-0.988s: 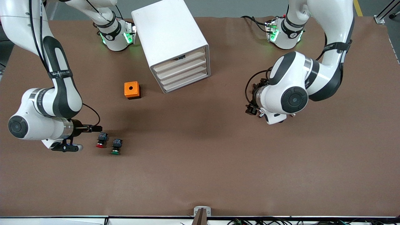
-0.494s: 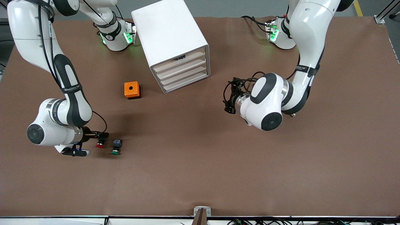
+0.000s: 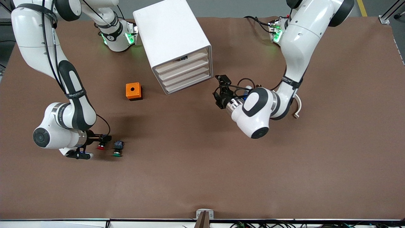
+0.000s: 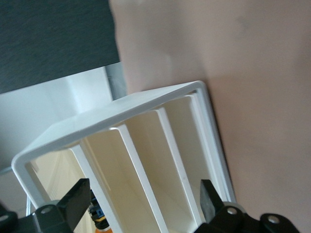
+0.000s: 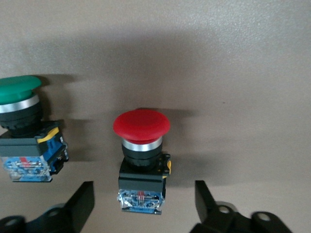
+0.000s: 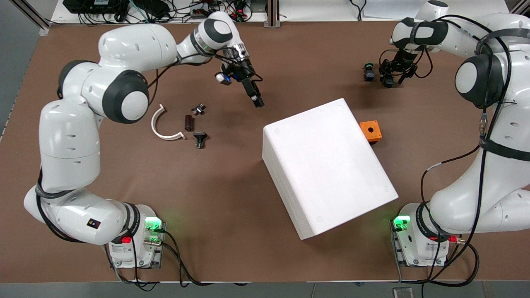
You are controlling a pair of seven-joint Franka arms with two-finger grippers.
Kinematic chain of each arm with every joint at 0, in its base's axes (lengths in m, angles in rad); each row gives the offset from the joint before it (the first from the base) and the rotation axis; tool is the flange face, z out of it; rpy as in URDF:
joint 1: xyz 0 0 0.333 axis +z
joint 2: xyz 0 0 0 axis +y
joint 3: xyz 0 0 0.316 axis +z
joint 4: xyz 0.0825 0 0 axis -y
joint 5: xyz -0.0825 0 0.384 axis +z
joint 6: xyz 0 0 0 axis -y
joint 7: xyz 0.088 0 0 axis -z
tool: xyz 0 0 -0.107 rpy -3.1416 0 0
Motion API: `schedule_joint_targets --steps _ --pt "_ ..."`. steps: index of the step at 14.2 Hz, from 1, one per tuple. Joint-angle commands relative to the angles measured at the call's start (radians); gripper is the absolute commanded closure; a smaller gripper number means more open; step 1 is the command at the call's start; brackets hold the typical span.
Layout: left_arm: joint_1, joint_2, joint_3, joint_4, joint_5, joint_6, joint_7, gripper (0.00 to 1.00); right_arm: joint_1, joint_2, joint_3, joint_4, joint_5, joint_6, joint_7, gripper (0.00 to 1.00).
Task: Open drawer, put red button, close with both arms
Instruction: 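Grasp the red button with the right gripper while the left gripper hooks the drawer, then lift the red button with the right gripper while the left gripper pulls the drawer open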
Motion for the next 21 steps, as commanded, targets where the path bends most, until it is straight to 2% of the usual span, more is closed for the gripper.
schedule_joint_targets --steps 1,4,5,6,8,12,16,18,21 --pt "-0.004 0.063 -0.035 0.034 -0.043 -0.022 -0.104 0.05 -0.002 0.011 0.004 0.019 0.016 0.000 0.001 0.42" --pt "-0.009 0.095 -0.067 0.034 -0.058 -0.022 -0.114 0.33 -0.002 0.011 0.004 0.028 0.014 -0.002 0.002 0.69" --pt "-0.017 0.109 -0.067 0.034 -0.069 -0.020 -0.114 0.40 -0.002 0.009 0.004 0.034 0.016 -0.003 0.008 0.76" --pt "-0.021 0.114 -0.067 0.034 -0.071 -0.020 -0.114 0.42 -0.006 0.009 0.004 0.039 0.017 -0.003 0.021 0.84" --pt "-0.047 0.121 -0.067 0.031 -0.074 -0.022 -0.111 0.43 -0.008 0.009 0.004 0.042 0.017 -0.005 0.018 0.91" --pt "-0.096 0.129 -0.073 0.026 -0.106 -0.059 -0.111 0.44 -0.029 -0.003 0.002 0.064 0.014 -0.011 -0.010 0.91" --pt "-0.121 0.146 -0.073 0.020 -0.108 -0.068 -0.104 0.52 -0.048 -0.015 0.001 0.105 0.013 -0.013 -0.085 0.91" --pt "-0.122 0.160 -0.073 0.020 -0.106 -0.069 -0.102 0.61 -0.046 -0.043 0.001 0.116 0.010 -0.013 -0.099 0.91" --pt "-0.124 0.161 -0.073 0.022 -0.106 -0.068 -0.102 0.79 -0.035 -0.092 0.004 0.117 0.007 -0.023 -0.097 0.91"
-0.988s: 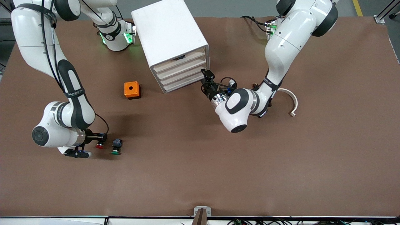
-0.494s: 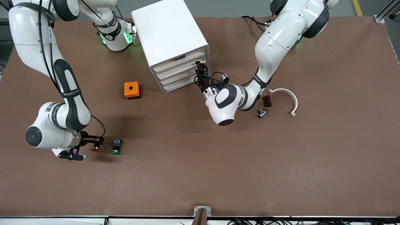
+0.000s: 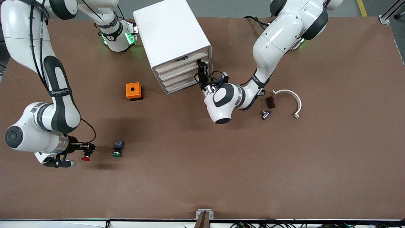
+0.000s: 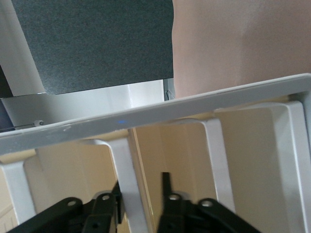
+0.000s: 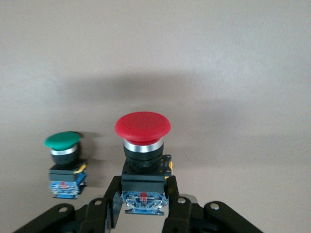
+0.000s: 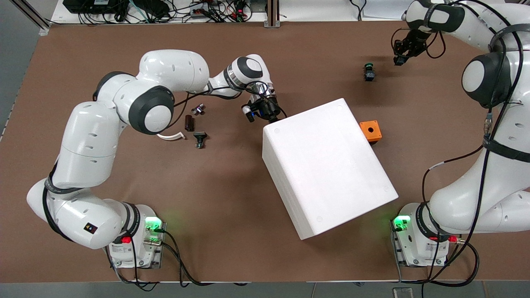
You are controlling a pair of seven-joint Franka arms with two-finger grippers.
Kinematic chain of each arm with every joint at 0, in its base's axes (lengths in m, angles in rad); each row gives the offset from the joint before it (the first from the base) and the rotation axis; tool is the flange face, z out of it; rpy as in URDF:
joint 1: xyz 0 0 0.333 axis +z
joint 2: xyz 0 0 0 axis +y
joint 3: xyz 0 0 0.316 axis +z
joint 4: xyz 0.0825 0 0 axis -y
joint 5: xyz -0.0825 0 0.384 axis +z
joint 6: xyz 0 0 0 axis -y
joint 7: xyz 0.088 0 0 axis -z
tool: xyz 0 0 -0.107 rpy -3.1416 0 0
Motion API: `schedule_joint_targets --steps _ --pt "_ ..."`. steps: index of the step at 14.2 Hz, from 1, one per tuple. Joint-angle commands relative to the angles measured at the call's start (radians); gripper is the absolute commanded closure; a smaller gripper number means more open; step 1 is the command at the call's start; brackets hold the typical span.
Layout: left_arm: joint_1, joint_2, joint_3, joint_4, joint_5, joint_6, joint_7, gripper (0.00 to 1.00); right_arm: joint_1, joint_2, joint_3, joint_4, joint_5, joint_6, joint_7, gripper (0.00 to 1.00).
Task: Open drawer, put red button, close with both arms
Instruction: 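Lift the red button with the right gripper while the left gripper pulls the drawer open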
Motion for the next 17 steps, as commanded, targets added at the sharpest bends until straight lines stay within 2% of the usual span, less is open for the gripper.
schedule_joint_targets --steps 1,7,11,17 --pt "-0.002 0.009 0.002 0.018 -0.014 -0.012 -0.010 0.82 0.006 -0.058 0.010 -0.011 0.006 -0.032 -0.018 0.91" --pt "-0.002 0.007 0.003 0.024 -0.016 -0.013 -0.016 0.92 0.024 -0.179 0.011 0.007 0.017 -0.210 0.005 0.91" --pt "0.008 0.007 0.011 0.024 -0.017 -0.011 -0.018 0.92 0.024 -0.244 0.011 0.007 0.017 -0.271 0.045 0.91" --pt "0.073 0.009 0.017 0.024 -0.032 -0.009 -0.021 0.89 0.032 -0.334 0.011 0.007 0.017 -0.434 0.243 0.92"
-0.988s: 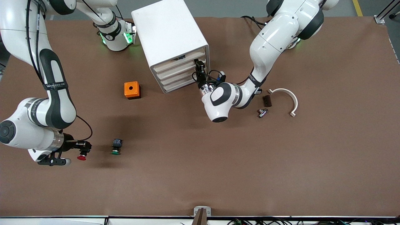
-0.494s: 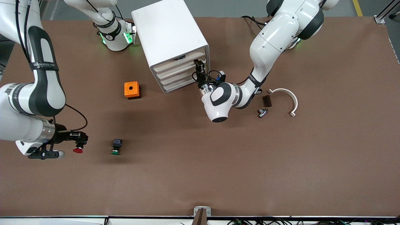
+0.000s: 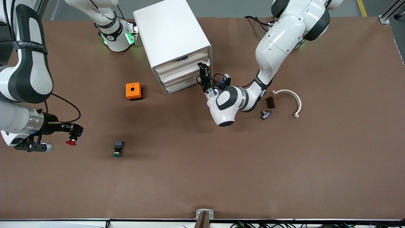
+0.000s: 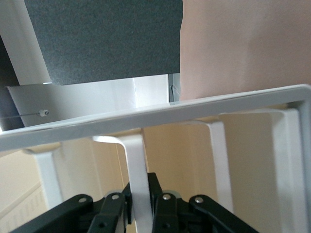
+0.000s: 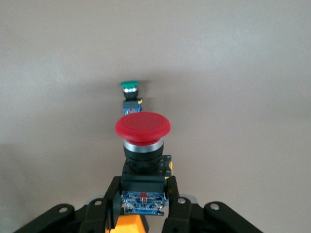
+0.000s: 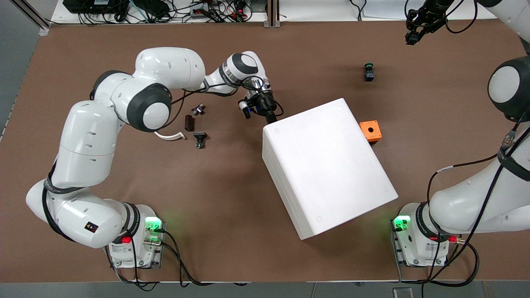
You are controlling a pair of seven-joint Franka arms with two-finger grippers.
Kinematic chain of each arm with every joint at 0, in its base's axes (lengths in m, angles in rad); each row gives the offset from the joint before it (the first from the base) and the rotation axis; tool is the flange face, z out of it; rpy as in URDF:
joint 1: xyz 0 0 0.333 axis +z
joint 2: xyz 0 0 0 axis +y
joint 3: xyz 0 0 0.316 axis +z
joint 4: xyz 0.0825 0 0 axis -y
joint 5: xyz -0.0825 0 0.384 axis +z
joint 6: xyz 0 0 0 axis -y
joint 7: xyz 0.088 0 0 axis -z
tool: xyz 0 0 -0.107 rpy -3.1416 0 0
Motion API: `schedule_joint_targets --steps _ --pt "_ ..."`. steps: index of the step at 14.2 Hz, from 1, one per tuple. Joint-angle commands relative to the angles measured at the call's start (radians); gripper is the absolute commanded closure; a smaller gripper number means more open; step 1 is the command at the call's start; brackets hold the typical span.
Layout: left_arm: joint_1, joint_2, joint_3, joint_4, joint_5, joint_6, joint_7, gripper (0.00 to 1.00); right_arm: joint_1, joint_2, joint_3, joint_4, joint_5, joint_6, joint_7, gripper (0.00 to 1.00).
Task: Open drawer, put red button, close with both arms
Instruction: 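Lift the red button with the right gripper while the left gripper pulls the drawer open, then carry the red button with the right gripper over the open drawer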
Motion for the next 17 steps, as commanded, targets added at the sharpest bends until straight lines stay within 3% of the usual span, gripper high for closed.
schedule_joint_targets --steps 1,7,13,14,16,17 --pt "0.042 0.009 0.009 0.018 -0.038 0.014 0.017 0.88 0.005 -0.057 0.004 -0.012 0.015 -0.076 0.127 0.92" --pt "0.115 0.012 0.027 0.037 -0.081 0.033 0.019 0.87 0.155 -0.122 0.002 -0.015 0.006 -0.209 0.577 0.94" --pt "0.154 0.012 0.032 0.054 -0.085 0.048 0.020 0.81 0.333 -0.134 0.004 -0.027 0.018 -0.216 1.046 0.95" --pt "0.152 0.011 0.032 0.054 -0.085 0.050 0.022 0.76 0.356 -0.134 0.004 -0.031 0.045 -0.216 1.101 0.95" --pt "0.152 0.011 0.030 0.053 -0.085 0.053 0.037 0.47 0.371 -0.149 0.004 -0.056 0.127 -0.208 1.175 0.95" --pt "0.152 0.008 0.030 0.054 -0.085 0.056 0.078 0.38 0.384 -0.159 0.004 -0.070 0.144 -0.200 1.186 0.95"
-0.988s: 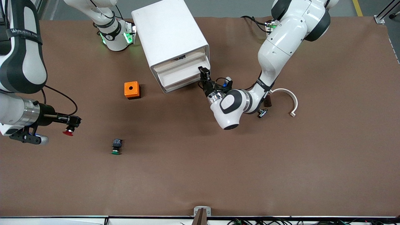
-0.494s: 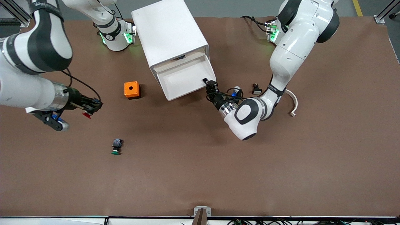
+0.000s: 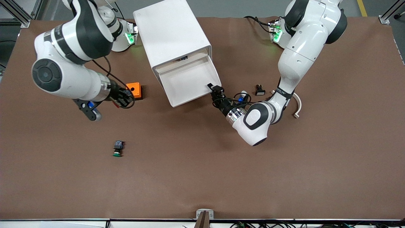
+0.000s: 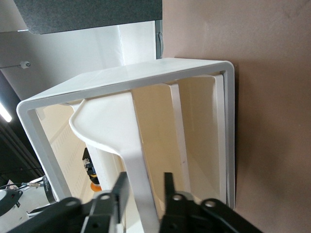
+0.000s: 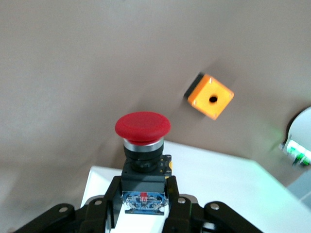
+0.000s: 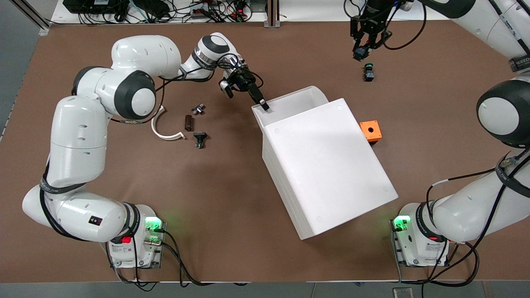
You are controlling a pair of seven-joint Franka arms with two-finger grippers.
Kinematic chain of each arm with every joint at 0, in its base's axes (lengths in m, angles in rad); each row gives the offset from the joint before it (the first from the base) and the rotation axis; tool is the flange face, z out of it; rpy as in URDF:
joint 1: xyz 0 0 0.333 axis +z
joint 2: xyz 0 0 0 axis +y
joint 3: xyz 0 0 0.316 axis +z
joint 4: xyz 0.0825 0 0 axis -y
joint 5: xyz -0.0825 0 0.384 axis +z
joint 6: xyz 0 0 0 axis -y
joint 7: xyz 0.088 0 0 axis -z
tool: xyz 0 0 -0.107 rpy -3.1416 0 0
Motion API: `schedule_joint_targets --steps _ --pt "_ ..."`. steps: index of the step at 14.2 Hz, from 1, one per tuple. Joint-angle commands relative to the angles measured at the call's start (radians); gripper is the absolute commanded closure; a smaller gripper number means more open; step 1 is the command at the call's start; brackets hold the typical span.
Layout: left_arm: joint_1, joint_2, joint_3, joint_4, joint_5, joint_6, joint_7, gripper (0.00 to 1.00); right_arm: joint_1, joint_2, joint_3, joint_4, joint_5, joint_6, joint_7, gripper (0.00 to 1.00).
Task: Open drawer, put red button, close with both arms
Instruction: 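Carry the red button with the right gripper over the open drawer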
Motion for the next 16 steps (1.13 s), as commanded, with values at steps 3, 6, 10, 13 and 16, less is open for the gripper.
schedule_joint_targets --steps 3,6,10,13,16 --pt "-0.002 0.000 0.002 0.020 -0.015 0.013 0.225 0.03 0.054 -0.071 -0.008 -0.129 0.094 0.106 0.123 0.95" --pt "0.001 -0.002 0.014 0.075 -0.009 0.013 0.374 0.01 0.156 -0.097 -0.008 -0.230 0.095 0.245 0.253 0.95" --pt "-0.016 -0.020 0.109 0.098 0.022 0.016 0.662 0.01 0.282 -0.093 -0.008 -0.312 0.095 0.420 0.406 0.95" --pt "-0.027 -0.040 0.117 0.116 0.137 0.071 0.868 0.01 0.339 -0.086 -0.008 -0.340 0.095 0.518 0.489 0.95" --pt "-0.028 -0.089 0.124 0.126 0.198 0.217 0.926 0.01 0.387 -0.062 -0.008 -0.376 0.095 0.644 0.560 0.95"
